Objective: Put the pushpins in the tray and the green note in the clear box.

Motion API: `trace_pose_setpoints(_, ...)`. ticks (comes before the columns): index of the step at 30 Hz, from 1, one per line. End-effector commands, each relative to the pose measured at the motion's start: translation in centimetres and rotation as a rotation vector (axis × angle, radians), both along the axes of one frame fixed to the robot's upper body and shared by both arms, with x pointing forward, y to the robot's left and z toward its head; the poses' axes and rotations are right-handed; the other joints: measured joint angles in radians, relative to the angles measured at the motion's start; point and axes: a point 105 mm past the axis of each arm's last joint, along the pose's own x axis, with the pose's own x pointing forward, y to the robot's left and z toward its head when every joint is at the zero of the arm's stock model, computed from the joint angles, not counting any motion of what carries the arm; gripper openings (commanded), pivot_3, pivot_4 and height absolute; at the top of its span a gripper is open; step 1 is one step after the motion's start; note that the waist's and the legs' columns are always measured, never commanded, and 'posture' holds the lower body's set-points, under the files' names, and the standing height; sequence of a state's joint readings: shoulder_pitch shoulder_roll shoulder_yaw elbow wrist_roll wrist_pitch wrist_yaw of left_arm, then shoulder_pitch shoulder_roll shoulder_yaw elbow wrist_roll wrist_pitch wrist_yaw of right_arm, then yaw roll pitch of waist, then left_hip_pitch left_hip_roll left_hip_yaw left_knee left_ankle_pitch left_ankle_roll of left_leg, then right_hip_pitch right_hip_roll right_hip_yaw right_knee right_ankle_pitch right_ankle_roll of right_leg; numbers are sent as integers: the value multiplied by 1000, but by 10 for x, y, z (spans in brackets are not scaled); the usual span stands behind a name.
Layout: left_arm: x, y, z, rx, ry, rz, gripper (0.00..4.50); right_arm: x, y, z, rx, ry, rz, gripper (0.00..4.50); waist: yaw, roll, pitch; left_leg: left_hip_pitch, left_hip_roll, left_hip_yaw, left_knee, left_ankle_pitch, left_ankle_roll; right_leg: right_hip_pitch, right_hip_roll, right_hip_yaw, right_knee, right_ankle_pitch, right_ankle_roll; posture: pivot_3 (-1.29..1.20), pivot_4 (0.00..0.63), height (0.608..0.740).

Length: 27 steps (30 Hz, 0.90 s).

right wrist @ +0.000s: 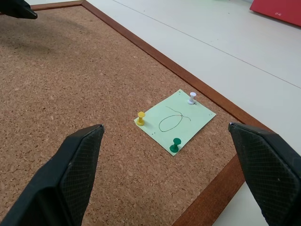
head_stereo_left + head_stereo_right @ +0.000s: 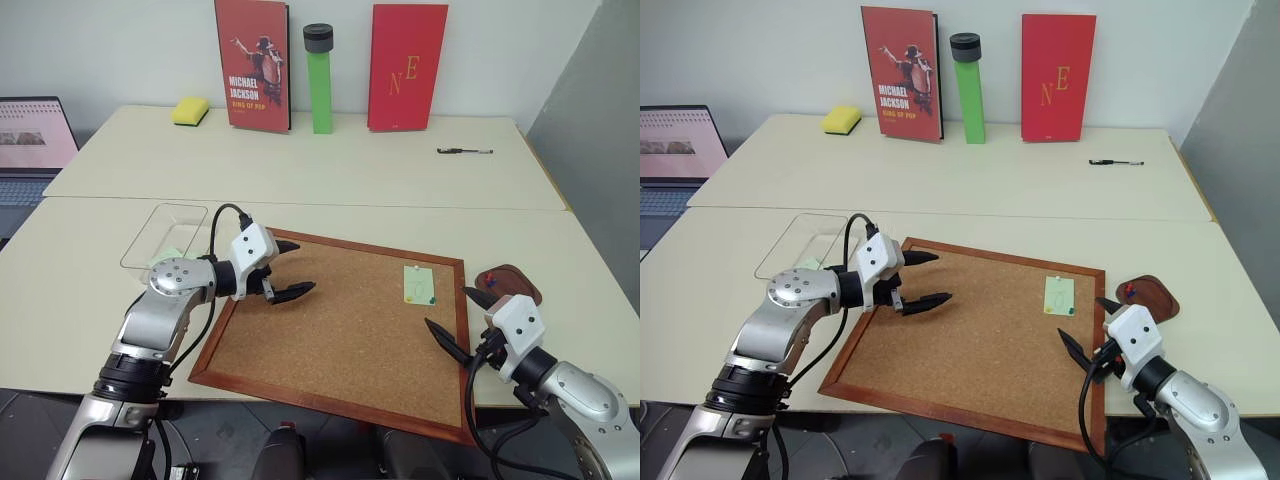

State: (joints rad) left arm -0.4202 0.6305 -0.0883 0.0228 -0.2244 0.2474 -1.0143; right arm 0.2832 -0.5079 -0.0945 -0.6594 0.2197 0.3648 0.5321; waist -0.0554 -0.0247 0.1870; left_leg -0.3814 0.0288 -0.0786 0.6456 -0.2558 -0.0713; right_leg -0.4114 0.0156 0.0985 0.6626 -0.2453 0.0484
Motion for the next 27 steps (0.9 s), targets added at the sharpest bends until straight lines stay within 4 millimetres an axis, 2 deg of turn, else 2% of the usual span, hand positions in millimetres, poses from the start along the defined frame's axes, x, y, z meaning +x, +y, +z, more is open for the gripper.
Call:
trace_pose_setpoints(1,-4,-2,15,-31,-71,-29,4500,0,3,9,3,-41,24,4490,0,0,0,0,0,0,0,0,0,0,0,0,0,0,0,0,150,740)
trace_pose_setpoints(8,0,1,11,6,-40,12,4500,0,3,8,-2,-41,29,4490,0,0,0,0,0,0,0,0,0,0,0,0,0,0,0,0,150,740)
trace_pose_setpoints(12,8,0,20,-40,-64,32,4500,1,5,9,-1,-42,32,4490,0,0,0,0,0,0,0,0,0,0,0,0,0,0,0,0,150,740)
trace_pose_setpoints(19,5,-3,25,-48,-90,-4,4500,0,7,9,4,-44,33,4490,0,0,0,0,0,0,0,0,0,0,0,0,0,0,0,0,150,740)
trace_pose_setpoints(27,3,-19,32,-89,-90,-54,4500,-4,13,12,20,-47,50,4490,0,0,0,0,0,0,0,0,0,0,0,0,0,0,0,0,150,740)
